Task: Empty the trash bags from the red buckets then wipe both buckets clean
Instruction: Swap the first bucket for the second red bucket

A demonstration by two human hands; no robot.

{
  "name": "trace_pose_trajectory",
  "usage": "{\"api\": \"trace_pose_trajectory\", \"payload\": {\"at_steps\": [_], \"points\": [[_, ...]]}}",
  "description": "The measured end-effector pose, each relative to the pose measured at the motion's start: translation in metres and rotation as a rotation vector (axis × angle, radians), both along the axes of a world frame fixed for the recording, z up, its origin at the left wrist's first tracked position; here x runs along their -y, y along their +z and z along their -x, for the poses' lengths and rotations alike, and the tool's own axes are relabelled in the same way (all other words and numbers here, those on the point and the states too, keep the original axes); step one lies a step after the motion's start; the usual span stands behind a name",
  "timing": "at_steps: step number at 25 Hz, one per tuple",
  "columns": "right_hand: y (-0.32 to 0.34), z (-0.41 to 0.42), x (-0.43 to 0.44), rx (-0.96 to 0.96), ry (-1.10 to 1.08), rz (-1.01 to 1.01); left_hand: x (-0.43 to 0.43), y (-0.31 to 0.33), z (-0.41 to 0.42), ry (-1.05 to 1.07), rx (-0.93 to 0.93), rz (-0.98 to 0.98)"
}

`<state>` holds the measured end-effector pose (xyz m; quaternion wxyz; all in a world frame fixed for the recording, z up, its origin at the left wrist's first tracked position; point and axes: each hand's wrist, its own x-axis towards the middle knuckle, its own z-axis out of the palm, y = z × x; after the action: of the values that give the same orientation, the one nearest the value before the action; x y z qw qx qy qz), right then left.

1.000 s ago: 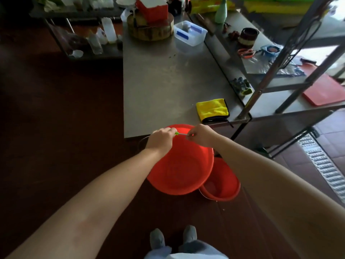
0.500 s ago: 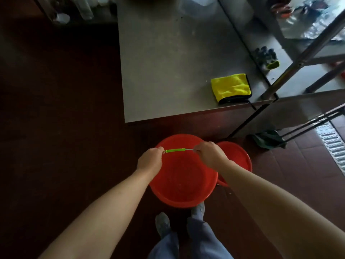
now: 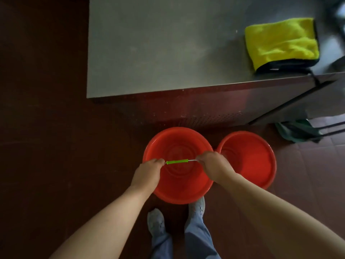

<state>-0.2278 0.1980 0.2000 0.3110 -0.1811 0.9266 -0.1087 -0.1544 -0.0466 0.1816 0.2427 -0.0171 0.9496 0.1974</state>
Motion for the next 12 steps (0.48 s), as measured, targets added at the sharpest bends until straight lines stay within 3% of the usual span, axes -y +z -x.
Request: {"api": "trace_pose_trajectory", "payload": {"at_steps": [12], "points": [[-0.115,0.047,-0.002,0.035,-0.067,0.083,-0.013,-0.098,0.039,0.076,-0.039,0.034]]}}
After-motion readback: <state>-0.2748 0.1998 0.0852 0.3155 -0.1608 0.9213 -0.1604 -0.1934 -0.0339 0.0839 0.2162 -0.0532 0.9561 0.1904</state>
